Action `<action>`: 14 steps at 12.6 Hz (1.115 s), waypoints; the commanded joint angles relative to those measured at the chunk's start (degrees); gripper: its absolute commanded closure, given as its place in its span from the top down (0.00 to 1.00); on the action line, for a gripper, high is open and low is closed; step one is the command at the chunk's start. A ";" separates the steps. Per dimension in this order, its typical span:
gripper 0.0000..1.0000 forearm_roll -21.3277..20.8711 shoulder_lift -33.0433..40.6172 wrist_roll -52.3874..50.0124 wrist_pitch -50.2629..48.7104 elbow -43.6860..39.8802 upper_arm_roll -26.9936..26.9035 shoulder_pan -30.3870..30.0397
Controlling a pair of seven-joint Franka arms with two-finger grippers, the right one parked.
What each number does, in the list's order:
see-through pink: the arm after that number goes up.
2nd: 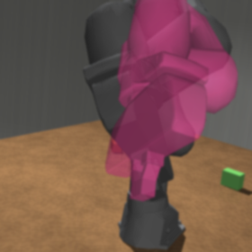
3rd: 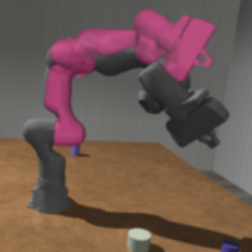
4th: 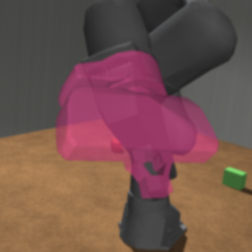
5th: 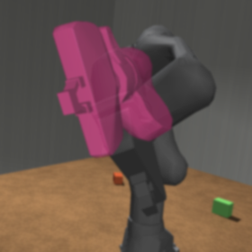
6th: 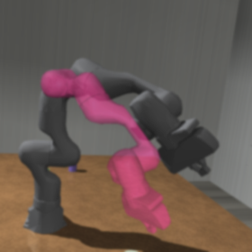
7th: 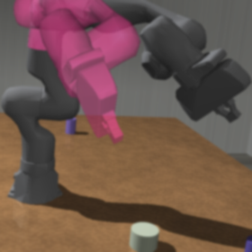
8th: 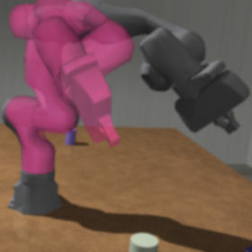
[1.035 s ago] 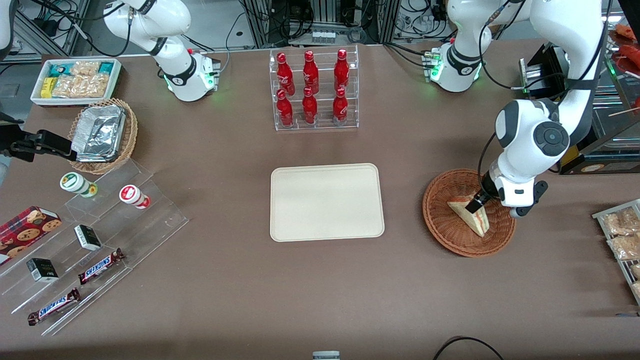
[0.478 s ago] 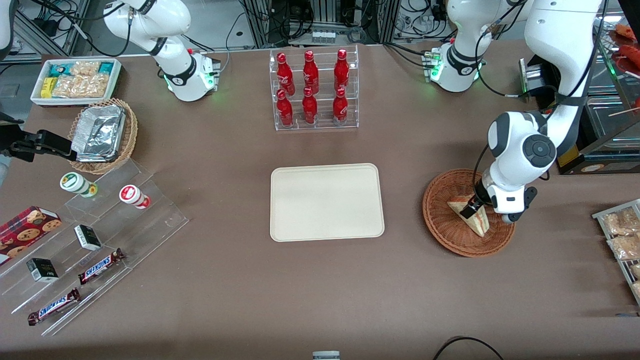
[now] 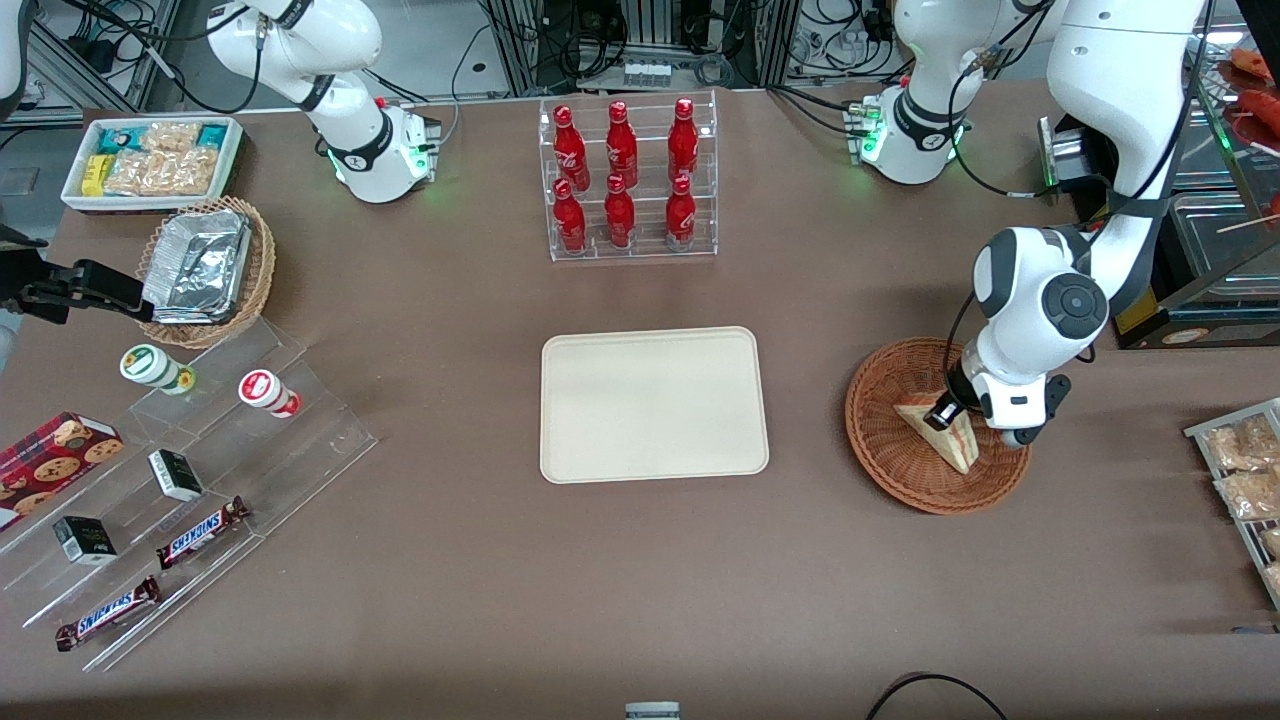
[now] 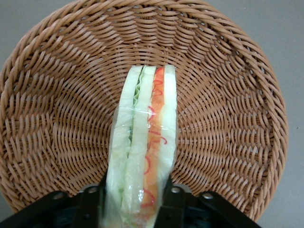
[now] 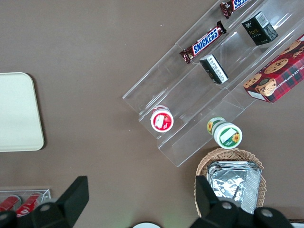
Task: Place sandwich from basket to tray
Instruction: 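Lift the sandwich and carry it with the left gripper over the tray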
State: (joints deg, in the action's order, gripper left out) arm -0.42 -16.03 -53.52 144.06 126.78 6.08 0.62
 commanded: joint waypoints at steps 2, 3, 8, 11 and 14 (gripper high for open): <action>0.00 -0.72 0.38 2.00 -9.80 -5.47 -0.01 0.52; 0.00 -0.72 0.56 3.15 -14.46 -8.10 0.51 0.61; 0.00 -0.72 0.91 4.39 -28.21 -17.35 1.04 6.57; 0.00 -0.54 0.39 3.52 -28.22 -19.19 1.13 12.19; 0.00 0.07 -3.64 3.25 -28.13 -24.01 1.04 18.08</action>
State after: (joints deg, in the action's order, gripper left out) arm -0.37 -16.09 -49.72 117.03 107.54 7.79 15.24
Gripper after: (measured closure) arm 0.846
